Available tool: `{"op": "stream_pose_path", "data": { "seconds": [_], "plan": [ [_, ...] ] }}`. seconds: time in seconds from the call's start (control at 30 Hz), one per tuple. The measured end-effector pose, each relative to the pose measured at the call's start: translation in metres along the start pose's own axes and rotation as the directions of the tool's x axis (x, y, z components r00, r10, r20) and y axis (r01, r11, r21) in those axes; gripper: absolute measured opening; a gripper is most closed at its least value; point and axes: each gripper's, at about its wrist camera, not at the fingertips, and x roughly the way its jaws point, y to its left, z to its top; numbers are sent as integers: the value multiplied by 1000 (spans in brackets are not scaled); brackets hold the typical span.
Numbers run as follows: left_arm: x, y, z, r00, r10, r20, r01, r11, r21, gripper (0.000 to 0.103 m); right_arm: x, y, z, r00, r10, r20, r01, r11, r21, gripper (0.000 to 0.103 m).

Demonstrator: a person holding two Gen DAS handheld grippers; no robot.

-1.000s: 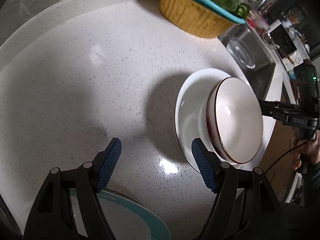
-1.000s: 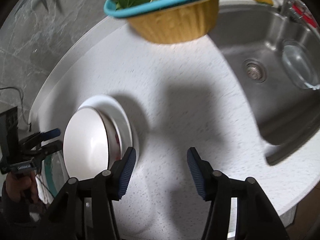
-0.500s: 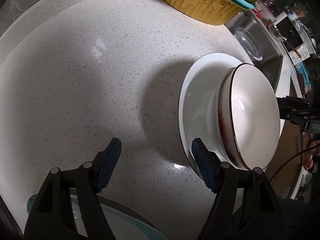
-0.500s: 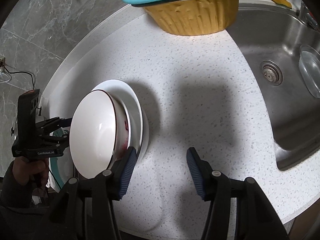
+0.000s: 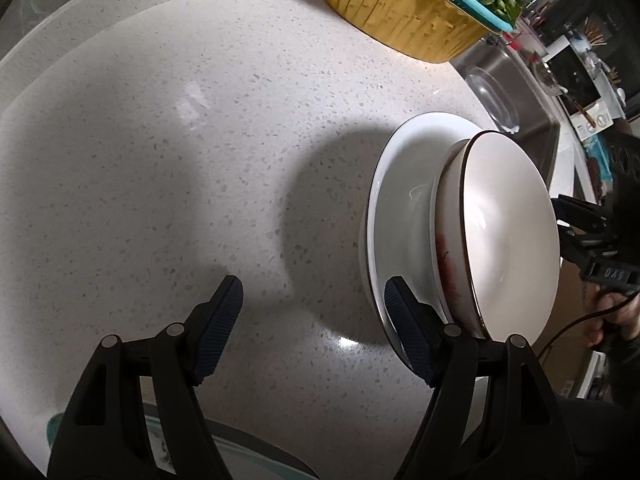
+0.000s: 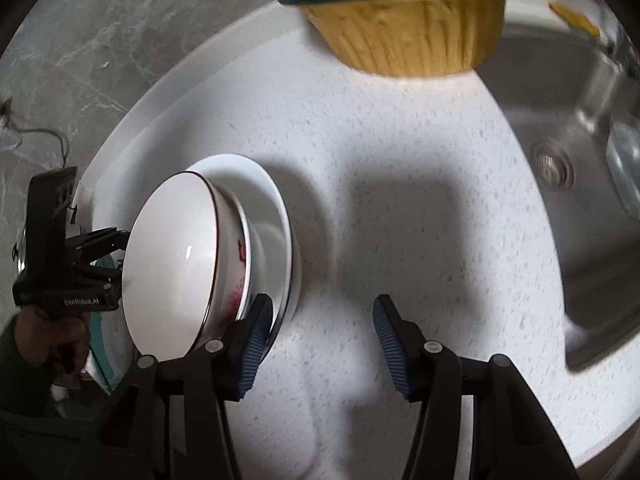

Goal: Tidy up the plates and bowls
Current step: 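Close both tools on the rim of the nested bowl stack, then lift the nested bowls with both tools and carry them over the teal plate stack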

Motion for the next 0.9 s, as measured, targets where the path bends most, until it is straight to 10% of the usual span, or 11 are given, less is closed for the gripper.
{"op": "stream_pose_path", "data": {
  "seconds": [0.13, 0.33, 0.53, 0.9],
  "plan": [
    [6, 3, 3, 1000, -11, 1, 11, 1000, 12, 71, -6, 8, -6, 996, -24, 85, 28, 998, -55, 50],
    [14, -8, 5, 999, -25, -37, 27, 999, 47, 66, 1, -15, -5, 993, 113, 40, -118, 980, 161, 40],
    [12, -17, 8, 996, -84, -17, 84, 996, 33, 28, 4, -15, -5, 988, 153, 35, -156, 973, 170, 31],
    [14, -34, 5, 996, -88, -7, 89, 994, 57, 19, 9, -4, -2, 986, 167, 18, -167, 972, 162, 16]
  ]
}}
